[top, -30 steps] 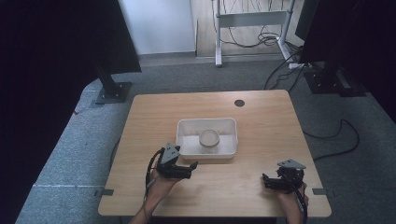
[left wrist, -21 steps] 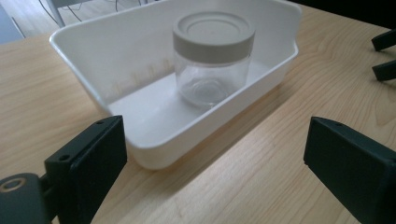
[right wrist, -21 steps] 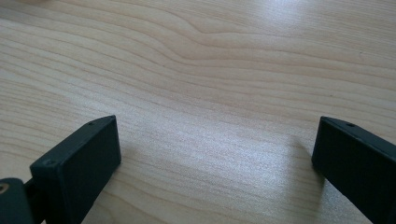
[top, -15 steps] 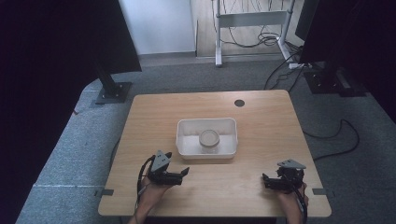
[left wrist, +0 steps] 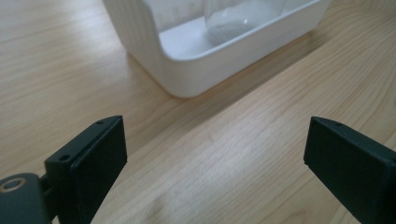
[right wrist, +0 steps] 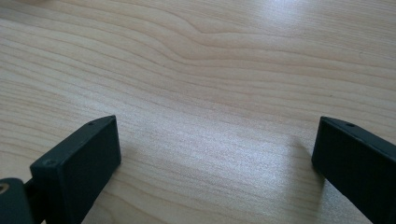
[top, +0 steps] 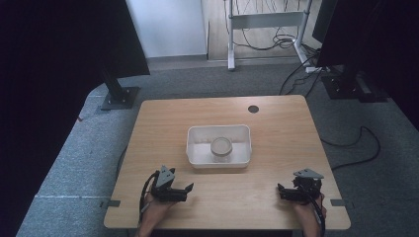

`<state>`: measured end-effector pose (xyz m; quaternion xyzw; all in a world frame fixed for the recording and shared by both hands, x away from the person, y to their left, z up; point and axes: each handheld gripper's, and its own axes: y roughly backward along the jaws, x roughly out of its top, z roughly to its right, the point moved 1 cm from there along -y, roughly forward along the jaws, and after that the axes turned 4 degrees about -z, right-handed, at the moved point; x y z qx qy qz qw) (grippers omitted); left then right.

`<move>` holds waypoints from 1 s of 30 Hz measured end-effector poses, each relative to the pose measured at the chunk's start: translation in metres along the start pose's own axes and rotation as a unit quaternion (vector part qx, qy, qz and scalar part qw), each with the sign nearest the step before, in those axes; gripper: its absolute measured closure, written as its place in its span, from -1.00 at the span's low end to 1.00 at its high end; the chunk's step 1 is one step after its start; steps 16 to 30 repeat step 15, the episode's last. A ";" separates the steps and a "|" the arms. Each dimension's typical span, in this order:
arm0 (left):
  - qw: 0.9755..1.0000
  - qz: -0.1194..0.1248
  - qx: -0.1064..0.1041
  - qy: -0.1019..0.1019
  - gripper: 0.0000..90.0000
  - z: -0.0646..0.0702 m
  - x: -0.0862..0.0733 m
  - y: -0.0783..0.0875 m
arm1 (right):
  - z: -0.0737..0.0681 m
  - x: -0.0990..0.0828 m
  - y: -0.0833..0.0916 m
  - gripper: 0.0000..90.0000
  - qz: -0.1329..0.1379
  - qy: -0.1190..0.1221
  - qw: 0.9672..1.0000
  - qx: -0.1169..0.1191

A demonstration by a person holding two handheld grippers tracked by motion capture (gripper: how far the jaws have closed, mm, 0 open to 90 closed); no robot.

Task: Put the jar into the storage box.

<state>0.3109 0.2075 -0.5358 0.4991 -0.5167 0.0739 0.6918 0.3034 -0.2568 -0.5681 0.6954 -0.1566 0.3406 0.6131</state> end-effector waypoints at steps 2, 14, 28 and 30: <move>1.000 -0.012 0.001 0.003 -0.87 -0.004 -0.004 0.000 | 0.000 0.000 0.000 -0.99 0.000 0.000 1.000 0.000; 0.998 -0.062 0.020 0.008 -0.86 -0.016 -0.021 -0.001 | -0.001 -0.001 0.001 -0.99 -0.001 -0.001 1.000 0.000; 0.998 -0.065 0.021 0.007 -0.86 -0.016 -0.022 -0.001 | -0.001 -0.001 0.001 -0.99 -0.001 -0.001 1.000 0.000; 0.998 -0.065 0.021 0.007 -0.86 -0.016 -0.022 -0.001 | -0.001 -0.001 0.001 -0.99 -0.001 -0.001 1.000 0.000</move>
